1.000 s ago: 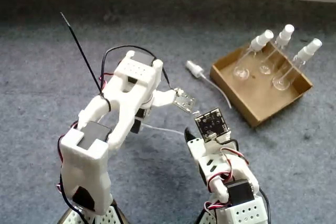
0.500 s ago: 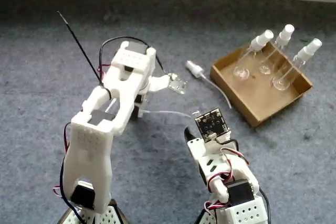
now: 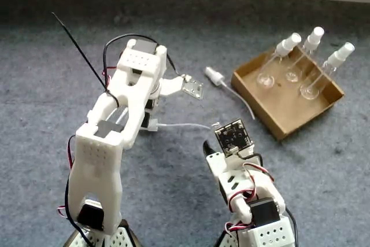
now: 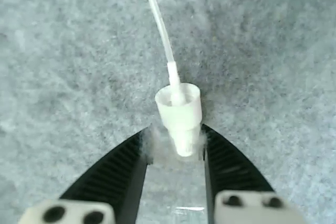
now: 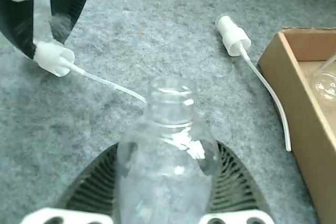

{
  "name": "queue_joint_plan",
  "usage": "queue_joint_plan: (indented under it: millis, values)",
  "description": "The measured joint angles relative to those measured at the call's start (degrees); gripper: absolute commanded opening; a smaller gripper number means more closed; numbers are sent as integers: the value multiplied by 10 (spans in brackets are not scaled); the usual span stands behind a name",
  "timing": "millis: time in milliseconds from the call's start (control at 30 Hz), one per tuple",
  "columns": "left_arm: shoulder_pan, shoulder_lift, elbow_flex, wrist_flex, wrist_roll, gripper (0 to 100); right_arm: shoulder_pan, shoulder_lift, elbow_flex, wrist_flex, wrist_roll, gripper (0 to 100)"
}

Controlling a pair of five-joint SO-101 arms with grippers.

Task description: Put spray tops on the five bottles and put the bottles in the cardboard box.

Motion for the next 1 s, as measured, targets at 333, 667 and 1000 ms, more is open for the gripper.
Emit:
queue_joint_plan:
  millis: [333, 667, 1000]
  values:
    - [1, -54, -33, 1, 118, 115, 0, 0, 0, 0, 0, 34]
    - [1, -122, -33, 13, 556, 114, 0, 0, 0, 0, 0, 34]
    - [-25, -128, 26, 16, 914, 120, 0, 0, 0, 0, 0, 34]
